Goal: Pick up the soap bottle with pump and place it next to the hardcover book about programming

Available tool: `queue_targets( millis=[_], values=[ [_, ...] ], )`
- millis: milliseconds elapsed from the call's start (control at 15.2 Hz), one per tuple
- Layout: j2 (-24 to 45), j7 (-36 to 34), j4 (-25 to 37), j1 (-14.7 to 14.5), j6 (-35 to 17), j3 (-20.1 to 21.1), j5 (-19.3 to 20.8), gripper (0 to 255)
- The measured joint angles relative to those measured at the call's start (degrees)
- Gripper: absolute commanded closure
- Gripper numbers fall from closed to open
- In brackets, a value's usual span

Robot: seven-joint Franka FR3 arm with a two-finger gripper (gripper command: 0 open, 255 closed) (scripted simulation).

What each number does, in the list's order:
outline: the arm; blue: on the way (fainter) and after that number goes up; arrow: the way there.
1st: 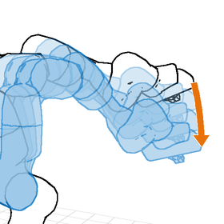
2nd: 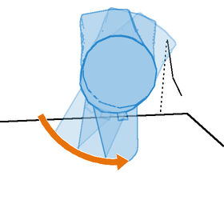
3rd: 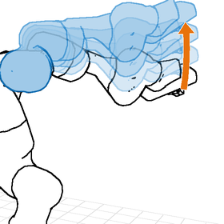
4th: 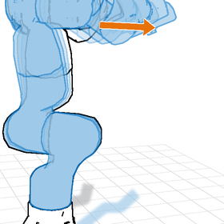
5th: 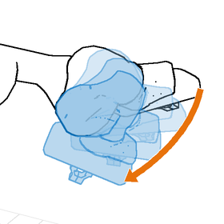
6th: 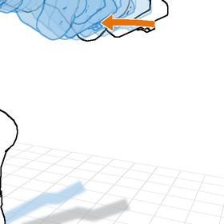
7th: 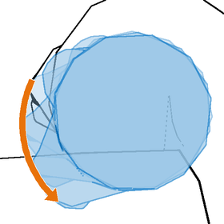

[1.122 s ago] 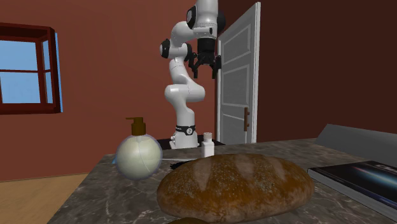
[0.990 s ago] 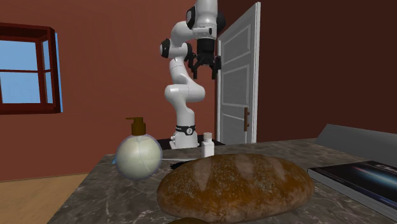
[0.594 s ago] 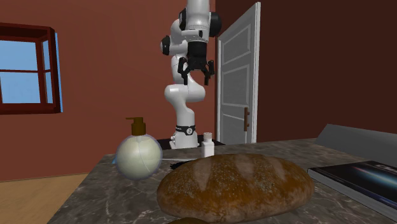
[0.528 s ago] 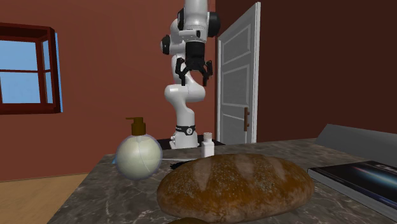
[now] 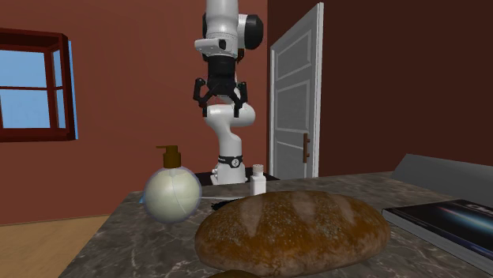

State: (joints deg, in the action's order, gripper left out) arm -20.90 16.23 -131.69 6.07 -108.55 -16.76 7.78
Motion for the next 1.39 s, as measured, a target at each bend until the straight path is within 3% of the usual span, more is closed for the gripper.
queue_targets(
  millis=[330, 858, 1386],
  values=[
    [8.8, 4.3, 5.1, 1.1, -4.8, -3.8, -1.2, 0],
    [25.1, 12.5, 16.9, 3.9, -10.3, -8.4, -7.4, 0],
    [29.0, 14.2, 15.4, 4.7, -15.6, -8.6, -9.4, 0]
  ],
)
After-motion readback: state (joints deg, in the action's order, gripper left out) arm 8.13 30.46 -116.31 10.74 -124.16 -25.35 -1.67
